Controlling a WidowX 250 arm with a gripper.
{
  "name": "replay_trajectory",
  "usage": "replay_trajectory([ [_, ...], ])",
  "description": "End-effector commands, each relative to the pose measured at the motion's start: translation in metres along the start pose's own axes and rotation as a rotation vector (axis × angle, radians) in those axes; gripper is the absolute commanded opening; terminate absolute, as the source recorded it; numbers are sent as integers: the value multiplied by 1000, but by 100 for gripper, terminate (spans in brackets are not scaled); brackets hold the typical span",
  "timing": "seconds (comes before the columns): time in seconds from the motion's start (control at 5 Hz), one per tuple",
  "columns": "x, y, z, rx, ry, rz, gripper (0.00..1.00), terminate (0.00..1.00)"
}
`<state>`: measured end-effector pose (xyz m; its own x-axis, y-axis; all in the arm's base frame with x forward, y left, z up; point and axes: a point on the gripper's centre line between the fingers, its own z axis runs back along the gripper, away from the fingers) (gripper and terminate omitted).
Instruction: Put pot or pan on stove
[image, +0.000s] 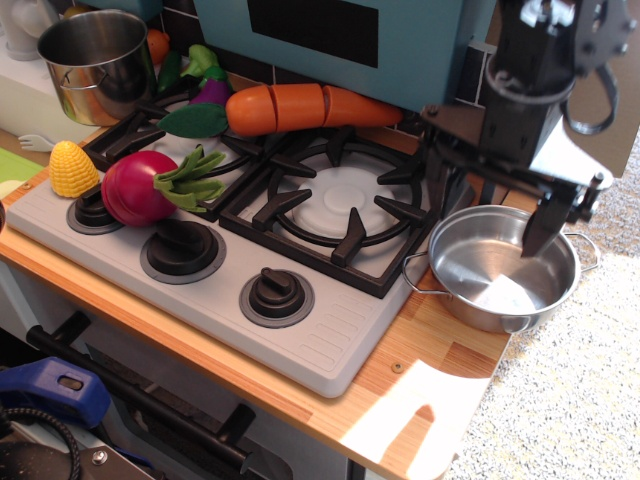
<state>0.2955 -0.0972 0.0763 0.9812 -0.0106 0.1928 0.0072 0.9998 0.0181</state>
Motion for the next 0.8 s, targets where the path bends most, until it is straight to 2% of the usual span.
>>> replay_trajectory([
  [0.0, 7, -21, -4, -70, -84, -84, 100, 0],
  [0.2, 4, -31, -18, -78, -96, -194, 100, 0],
  [0.4, 3, -39, -34, -98, -90, -204, 100, 0],
  [0.6, 1, -36, -50, -137, -115, -221, 100, 0],
])
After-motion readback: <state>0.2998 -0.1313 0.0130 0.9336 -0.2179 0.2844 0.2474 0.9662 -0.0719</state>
